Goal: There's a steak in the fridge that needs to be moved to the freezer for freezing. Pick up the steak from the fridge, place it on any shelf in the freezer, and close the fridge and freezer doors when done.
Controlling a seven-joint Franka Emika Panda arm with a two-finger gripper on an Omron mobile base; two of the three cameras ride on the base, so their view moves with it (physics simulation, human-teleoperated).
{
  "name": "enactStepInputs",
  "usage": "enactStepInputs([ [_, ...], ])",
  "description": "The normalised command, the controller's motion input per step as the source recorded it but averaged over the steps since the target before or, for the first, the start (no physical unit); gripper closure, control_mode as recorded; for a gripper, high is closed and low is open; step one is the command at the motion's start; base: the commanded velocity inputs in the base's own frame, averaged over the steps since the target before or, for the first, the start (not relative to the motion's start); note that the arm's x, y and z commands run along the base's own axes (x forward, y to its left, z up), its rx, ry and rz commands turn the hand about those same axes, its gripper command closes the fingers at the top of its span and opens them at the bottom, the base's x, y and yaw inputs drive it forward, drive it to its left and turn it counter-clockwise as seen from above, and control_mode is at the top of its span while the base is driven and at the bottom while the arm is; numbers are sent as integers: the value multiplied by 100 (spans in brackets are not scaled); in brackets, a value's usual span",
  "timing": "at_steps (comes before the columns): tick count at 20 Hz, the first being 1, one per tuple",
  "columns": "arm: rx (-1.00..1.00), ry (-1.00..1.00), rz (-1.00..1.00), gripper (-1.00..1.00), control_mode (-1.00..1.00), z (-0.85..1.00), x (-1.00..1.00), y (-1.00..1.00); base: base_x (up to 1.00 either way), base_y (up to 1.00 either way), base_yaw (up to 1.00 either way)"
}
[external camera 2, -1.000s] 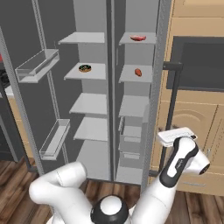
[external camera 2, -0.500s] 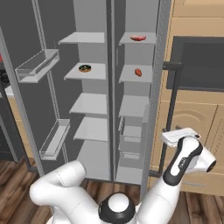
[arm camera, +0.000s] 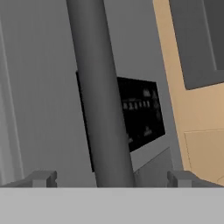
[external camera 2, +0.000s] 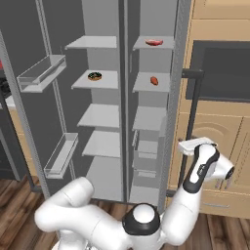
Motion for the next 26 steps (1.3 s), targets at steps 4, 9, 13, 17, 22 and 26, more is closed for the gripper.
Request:
enactStepInputs([
  [4,0,0,9,-100,-100,-12,35,0,0,0,0],
  [9,0,0,13,-100,-100,-5,5,16,0,0,0],
  [13,0,0,19,-100,-100,0,-41,89,0,0,0],
  [17,0,-1,17,-100,-100,0,-43,100,0,0,0],
  [22,0,-5,9,-100,-100,0,-32,100,0,0,0],
  [26,0,-21,-6,-100,-100,0,-34,100,0,0,0],
])
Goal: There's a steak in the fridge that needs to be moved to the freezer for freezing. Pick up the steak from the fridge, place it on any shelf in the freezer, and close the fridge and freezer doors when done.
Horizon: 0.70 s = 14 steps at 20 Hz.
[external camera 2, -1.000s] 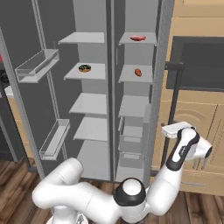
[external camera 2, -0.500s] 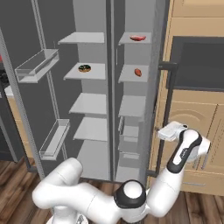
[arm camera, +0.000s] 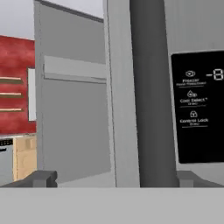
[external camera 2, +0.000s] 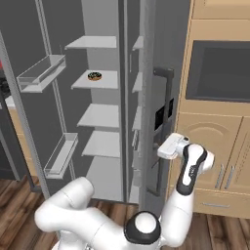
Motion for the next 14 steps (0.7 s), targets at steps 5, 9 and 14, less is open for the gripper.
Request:
enactStepInputs([
  [5,0,-8,-13,-100,-100,0,-27,100,0,0,0],
  [9,-2,1,-6,-100,-100,0,-19,100,0,0,0],
  [14,0,12,-2,-100,-100,0,-3,100,0,0,0],
])
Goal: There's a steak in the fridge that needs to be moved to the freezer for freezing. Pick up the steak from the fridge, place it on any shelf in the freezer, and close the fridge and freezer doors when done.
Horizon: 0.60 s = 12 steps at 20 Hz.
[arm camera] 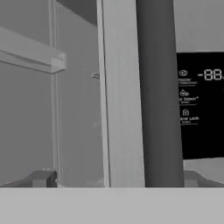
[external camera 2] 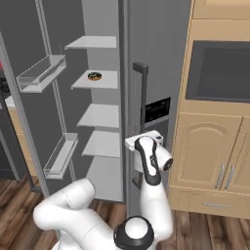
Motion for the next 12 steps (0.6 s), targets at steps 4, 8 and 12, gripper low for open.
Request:
enactStepInputs([
  [4,-1,15,-2,-100,-100,0,0,100,0,0,0],
  [8,0,13,0,-100,-100,0,4,100,0,0,0],
  [12,0,2,0,-100,-100,0,16,100,0,0,0],
])
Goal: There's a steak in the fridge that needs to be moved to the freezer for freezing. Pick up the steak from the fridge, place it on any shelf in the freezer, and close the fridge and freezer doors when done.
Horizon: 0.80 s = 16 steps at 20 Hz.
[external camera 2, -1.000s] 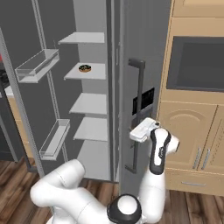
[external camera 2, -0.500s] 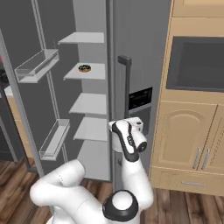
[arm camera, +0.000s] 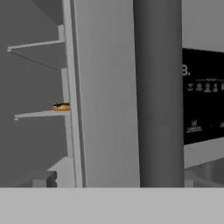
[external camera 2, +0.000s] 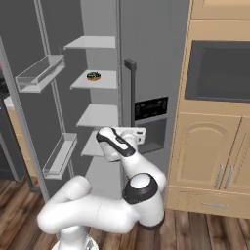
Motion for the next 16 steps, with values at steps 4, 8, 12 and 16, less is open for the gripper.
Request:
enactStepInputs([
  [4,4,0,5,-100,-100,0,3,100,0,0,0],
  [8,6,0,9,-100,-100,0,14,100,0,0,0],
  [12,2,0,9,-100,-100,0,46,100,0,0,0],
  [16,0,0,5,-100,-100,0,71,100,0,0,0],
])
